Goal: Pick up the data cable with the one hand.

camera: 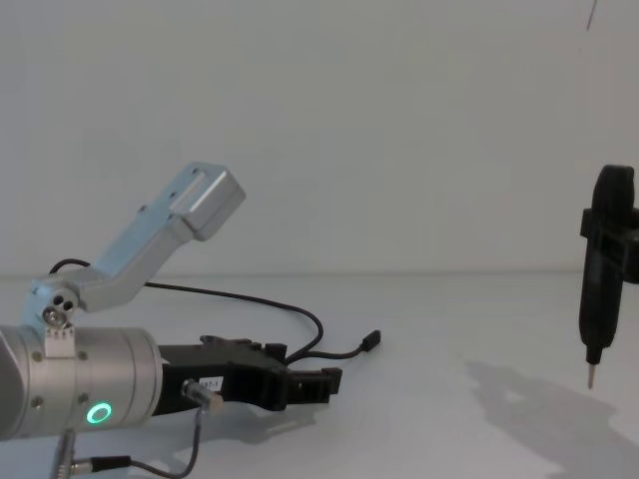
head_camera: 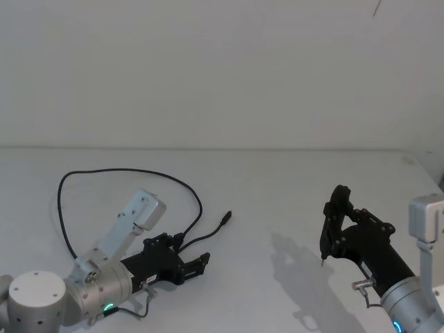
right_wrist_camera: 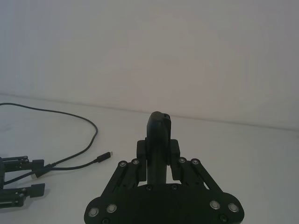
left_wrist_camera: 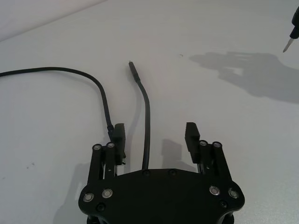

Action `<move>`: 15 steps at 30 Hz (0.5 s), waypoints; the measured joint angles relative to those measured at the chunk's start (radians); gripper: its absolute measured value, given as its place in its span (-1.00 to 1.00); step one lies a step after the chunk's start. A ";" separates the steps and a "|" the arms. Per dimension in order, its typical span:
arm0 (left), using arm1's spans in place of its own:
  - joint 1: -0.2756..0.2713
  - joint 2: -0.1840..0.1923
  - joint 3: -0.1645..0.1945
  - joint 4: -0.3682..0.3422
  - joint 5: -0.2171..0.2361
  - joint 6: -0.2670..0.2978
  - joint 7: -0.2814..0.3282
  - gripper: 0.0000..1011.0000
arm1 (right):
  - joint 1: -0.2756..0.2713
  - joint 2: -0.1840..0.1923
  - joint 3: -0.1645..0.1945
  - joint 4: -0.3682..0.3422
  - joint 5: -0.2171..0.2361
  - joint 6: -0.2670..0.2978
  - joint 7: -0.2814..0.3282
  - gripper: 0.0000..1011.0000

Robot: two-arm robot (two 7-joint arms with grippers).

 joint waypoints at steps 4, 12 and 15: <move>0.001 -0.004 -0.002 0.002 0.004 -0.001 0.003 0.41 | 0.000 0.000 0.000 0.000 0.000 0.000 0.000 -0.45; 0.000 -0.012 -0.005 0.005 0.012 -0.002 0.004 -0.16 | 0.000 0.000 0.000 0.000 0.000 0.000 0.000 -0.45; 0.000 -0.014 -0.006 0.006 0.015 -0.002 0.004 -0.36 | 0.000 0.000 0.000 0.000 0.000 0.000 0.000 -0.45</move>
